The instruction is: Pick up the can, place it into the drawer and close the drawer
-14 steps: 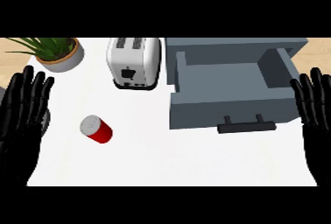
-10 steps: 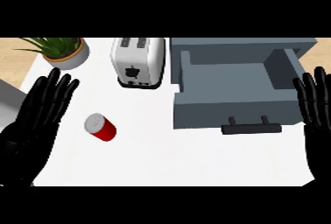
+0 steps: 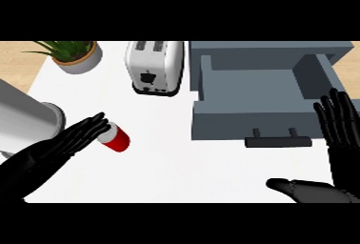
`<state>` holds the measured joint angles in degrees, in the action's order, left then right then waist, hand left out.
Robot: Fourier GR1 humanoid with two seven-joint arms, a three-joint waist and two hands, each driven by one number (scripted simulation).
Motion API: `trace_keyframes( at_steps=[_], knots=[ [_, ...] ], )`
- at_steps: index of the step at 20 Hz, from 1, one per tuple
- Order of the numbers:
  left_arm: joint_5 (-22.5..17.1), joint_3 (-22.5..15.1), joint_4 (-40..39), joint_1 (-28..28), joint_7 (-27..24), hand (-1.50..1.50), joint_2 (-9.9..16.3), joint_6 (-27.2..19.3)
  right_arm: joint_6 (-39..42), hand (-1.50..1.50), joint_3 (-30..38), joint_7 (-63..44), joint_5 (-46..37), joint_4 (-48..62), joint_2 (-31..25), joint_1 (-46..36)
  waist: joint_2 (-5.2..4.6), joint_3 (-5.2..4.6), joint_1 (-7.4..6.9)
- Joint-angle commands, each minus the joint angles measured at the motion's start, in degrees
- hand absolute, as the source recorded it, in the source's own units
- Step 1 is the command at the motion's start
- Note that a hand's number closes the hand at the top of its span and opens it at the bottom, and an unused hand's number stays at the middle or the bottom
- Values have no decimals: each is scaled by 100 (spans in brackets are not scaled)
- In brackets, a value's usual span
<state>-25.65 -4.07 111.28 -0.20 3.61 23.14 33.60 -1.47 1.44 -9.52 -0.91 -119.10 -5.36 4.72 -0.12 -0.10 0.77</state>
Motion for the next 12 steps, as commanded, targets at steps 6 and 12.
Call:
trace_keyframes(
  at_steps=[6,12],
  knots=[
    [-1239,727,-536,-267,659,-150,525,743,324,-150,507,19,471,-4,-92,521,14,11,-61],
    [-1449,950,-720,-374,1136,-150,463,840,312,-150,389,-86,243,-346,23,631,17,10,-60]
  ],
)
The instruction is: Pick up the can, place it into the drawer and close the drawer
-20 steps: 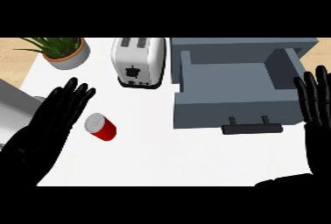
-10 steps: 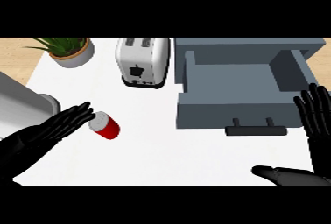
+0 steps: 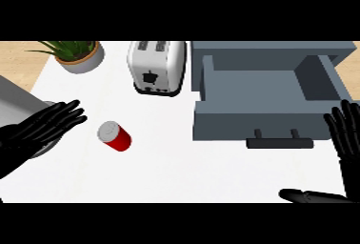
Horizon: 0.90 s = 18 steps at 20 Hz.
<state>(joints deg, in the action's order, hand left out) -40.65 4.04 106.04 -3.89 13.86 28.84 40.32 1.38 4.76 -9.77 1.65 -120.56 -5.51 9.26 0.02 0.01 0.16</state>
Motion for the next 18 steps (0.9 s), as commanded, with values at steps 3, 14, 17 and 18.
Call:
trace_keyframes(
  at_steps=[3,14,17,18],
  knots=[
    [268,150,-660,-542,144,-150,-284,64,260,-150,175,465,83,238,42,216,-2,0,12],
    [1896,41,-1649,-515,-798,-150,-1129,605,608,-150,378,924,180,79,194,914,-4,-2,35],
    [1895,231,-1541,-424,-808,-150,-1017,759,584,-150,386,629,98,-146,214,814,1,-2,9],
    [2324,-5,-1357,-354,-933,-150,-1374,457,738,-150,530,805,285,-47,165,922,2,-1,13]
  ],
)
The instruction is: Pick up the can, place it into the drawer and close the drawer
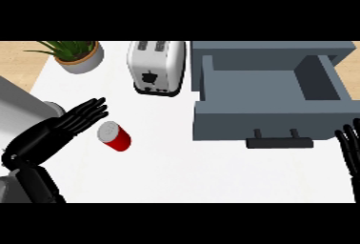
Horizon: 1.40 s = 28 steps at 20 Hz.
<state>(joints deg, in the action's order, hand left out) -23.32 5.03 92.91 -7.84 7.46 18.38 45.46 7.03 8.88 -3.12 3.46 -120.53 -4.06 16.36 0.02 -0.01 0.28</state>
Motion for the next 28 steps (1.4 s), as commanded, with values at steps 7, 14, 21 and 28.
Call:
trace_keyframes(
  at_steps=[7,14,21,28],
  knots=[
    [1377,35,-1094,-385,-1114,-150,-459,-28,-95,-150,-26,-339,-190,-190,154,-220,-1,-1,1],
    [2120,160,-2087,-738,-1924,-150,-385,-130,198,-150,380,-92,79,526,-77,-608,-5,-1,-1],
    [2842,203,-3187,-780,-3255,-150,-36,-75,235,-150,251,217,-161,517,134,-370,-5,-1,3],
    [3373,66,-4577,-1361,-4287,-150,193,-358,254,-150,63,-63,-256,-81,235,-97,-12,-5,48]
  ],
)
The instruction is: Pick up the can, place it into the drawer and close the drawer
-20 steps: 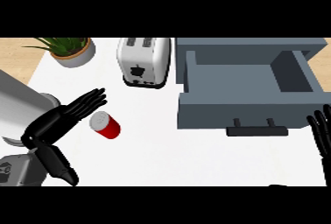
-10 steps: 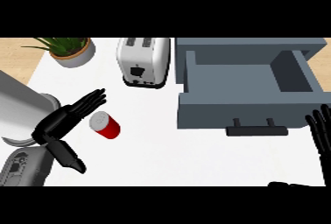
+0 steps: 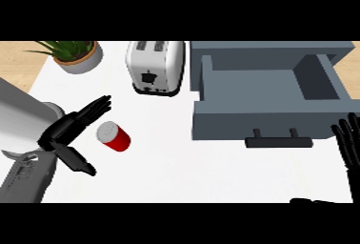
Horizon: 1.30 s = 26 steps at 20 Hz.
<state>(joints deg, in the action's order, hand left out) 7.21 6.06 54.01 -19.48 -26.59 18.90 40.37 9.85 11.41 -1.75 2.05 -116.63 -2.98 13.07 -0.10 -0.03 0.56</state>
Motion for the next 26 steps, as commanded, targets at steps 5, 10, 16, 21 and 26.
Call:
trace_keyframes(
  at_steps=[5,10,16,21,26],
  knots=[
    [293,-151,-1001,-175,-1171,-150,308,307,-22,-150,-100,-140,-71,-191,101,98,3,-1,0],
    [535,-270,-1804,-453,-1708,-150,358,10,55,-150,3,277,-50,-20,146,232,-7,-3,31],
    [673,-381,-2550,-593,-2005,-150,469,-85,121,-150,182,-50,267,-242,11,41,-17,-6,49],
    [738,-501,-2838,-919,-2140,-150,-50,-617,17,-150,211,-401,298,-297,-38,-211,-22,-8,47],
    [742,-512,-3152,-1062,-2200,-150,260,-297,221,-150,172,-62,203,-269,-38,83,-9,-3,32]
  ],
)
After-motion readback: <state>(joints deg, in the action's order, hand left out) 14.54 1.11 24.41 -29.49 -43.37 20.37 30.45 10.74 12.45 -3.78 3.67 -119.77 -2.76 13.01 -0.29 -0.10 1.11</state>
